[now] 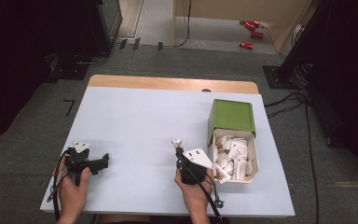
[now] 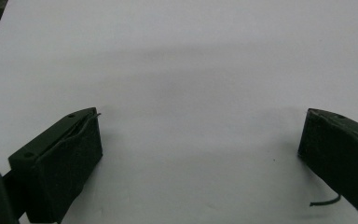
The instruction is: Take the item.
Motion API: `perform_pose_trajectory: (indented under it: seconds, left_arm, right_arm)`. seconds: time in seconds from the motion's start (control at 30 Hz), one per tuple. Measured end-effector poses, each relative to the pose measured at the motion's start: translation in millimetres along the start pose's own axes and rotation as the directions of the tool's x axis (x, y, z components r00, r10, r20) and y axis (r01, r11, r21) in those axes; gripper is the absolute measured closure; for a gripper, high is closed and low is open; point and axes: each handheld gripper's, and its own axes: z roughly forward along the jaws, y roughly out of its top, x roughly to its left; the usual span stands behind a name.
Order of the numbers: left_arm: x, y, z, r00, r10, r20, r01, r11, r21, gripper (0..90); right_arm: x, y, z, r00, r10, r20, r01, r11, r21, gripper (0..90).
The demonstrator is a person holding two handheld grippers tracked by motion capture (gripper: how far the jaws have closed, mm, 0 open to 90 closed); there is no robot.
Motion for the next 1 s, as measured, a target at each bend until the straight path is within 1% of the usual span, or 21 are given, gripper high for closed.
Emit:
perform_pose_trajectory:
  seconds: [0.13,0.23,0.47,0.63,0.83,1.0]
  left_arm:
    - [0.0,0.0,0.0,1.0,0.0,0.0,0.0,1.0,0.0,0.0]
    - [0.0,0.0,0.0,1.0,0.0,0.0,0.0,1.0,0.0,0.0]
    - [0.0,0.0,0.0,1.0,0.0,0.0,0.0,1.0,0.0,0.0]
    - [0.0,0.0,0.0,1.0,0.0,0.0,0.0,1.0,0.0,0.0]
    - [0.0,0.0,0.0,1.0,0.0,0.0,0.0,1.0,0.0,0.0]
    - [0.0,0.0,0.0,1.0,0.0,0.0,0.0,1.0,0.0,0.0]
  right_arm:
    - [1.4,-4.8,5.7,0.9999,0.001,0.012,-0.001,1.0,0.008,90.0]
    - [2.7,-11.9,13.6,0.9993,-0.016,0.034,0.016,1.0,0.021,90.0]
    - [2.2,-21.2,21.1,0.9976,-0.043,0.055,0.04,0.998,0.048,90.0]
    - [2.5,-32.3,27.9,0.995,-0.068,0.073,0.061,0.995,0.082,90.0]
    - [3.2,-38.6,31.1,0.9944,-0.078,0.072,0.071,0.993,0.094,90.0]
    - [4.6,-40.8,34.3,0.9944,-0.1,0.034,0.094,0.986,0.137,87.1]
